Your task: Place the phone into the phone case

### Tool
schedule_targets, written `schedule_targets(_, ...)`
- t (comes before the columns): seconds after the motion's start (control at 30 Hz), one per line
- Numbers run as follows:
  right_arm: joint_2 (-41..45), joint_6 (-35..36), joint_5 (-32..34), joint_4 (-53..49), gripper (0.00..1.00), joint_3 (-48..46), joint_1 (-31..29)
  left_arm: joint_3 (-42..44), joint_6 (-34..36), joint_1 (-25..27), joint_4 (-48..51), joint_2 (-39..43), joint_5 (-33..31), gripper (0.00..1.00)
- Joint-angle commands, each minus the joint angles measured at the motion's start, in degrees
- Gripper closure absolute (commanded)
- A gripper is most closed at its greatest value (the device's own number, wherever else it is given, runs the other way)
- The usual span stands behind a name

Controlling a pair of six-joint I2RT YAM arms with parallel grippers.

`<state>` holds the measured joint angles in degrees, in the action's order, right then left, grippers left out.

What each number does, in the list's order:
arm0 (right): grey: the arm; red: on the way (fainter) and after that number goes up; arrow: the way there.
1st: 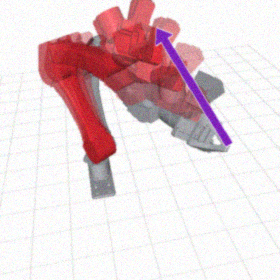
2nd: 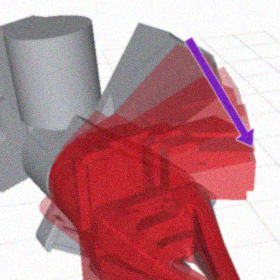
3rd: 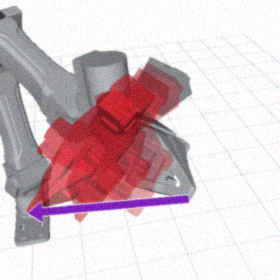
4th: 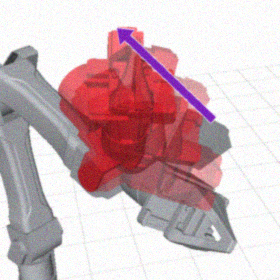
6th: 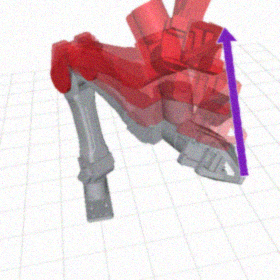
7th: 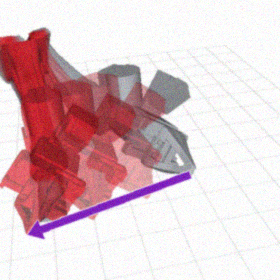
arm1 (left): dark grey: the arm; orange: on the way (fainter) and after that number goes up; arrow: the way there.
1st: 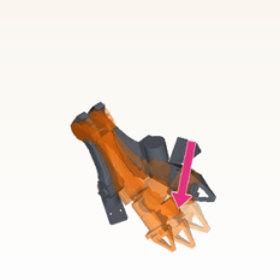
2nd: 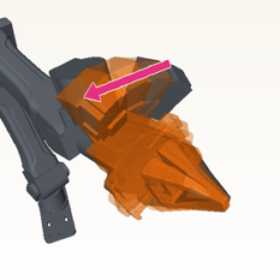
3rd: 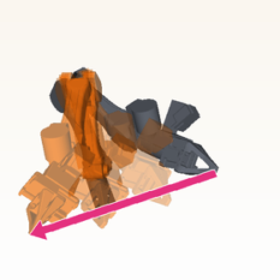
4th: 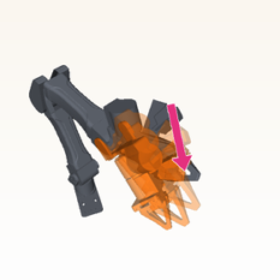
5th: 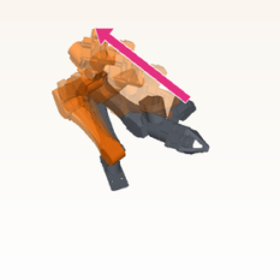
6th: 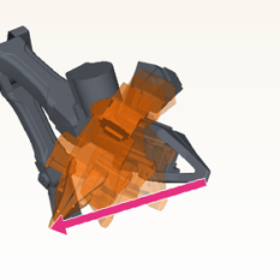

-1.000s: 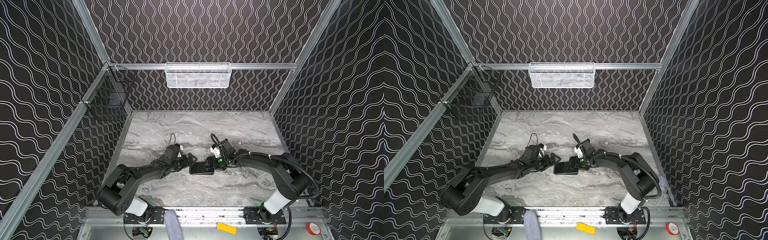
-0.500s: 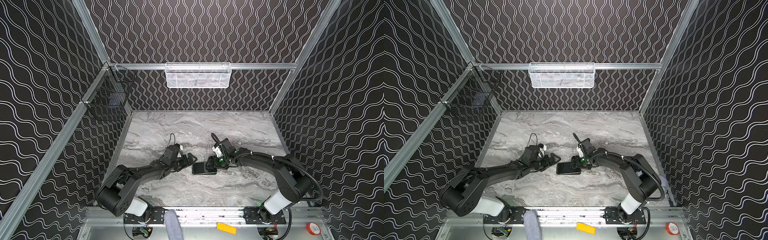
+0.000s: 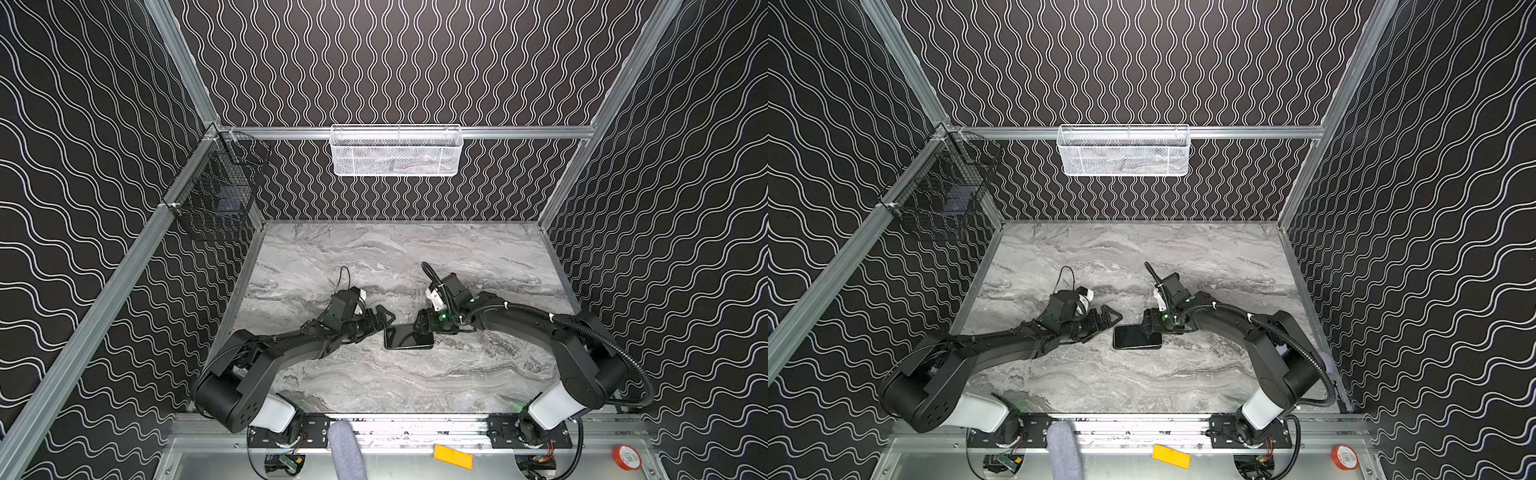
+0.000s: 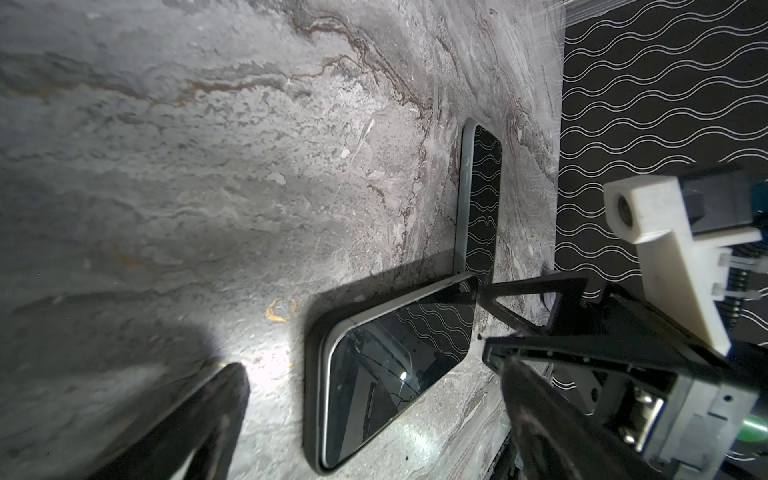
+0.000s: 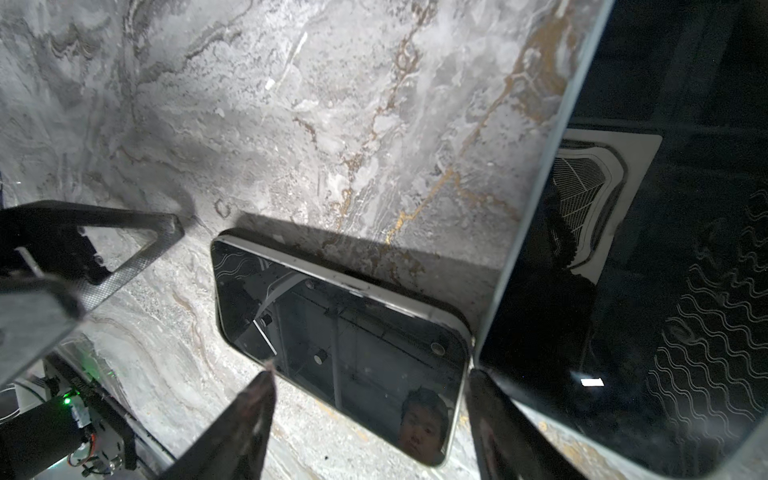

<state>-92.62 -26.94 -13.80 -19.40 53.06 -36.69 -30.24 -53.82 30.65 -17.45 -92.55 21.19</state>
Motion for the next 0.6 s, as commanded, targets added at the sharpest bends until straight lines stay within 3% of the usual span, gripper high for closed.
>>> schedule_targets(0.0, -0.11, 0.1, 0.27, -0.51, 0.29, -0.05, -0.12, 0.22, -0.8, 0.17, -2.23, 0.15, 0.35, 0.02)
schedule_targets(0.13, -0.05, -0.15, 0.18, -0.17, 0.32, -0.39, -0.1, 0.27, -0.78, 1.12, -1.05, -0.13, -0.89, 0.02)
schedule_targets(0.3, 0.63, -0.28, -0.23, 0.11, 0.35, -0.74, -0.04, -0.15, -1.76, 2.67, 5.56, 0.2, -5.69, 0.15)
schedule_targets(0.57, 1.51, -0.4, -0.46, 0.75, 0.37, -2.24, -0.13, 1.73, -6.09, 5.87, 1.49, 1.15, -5.03, 0.2)
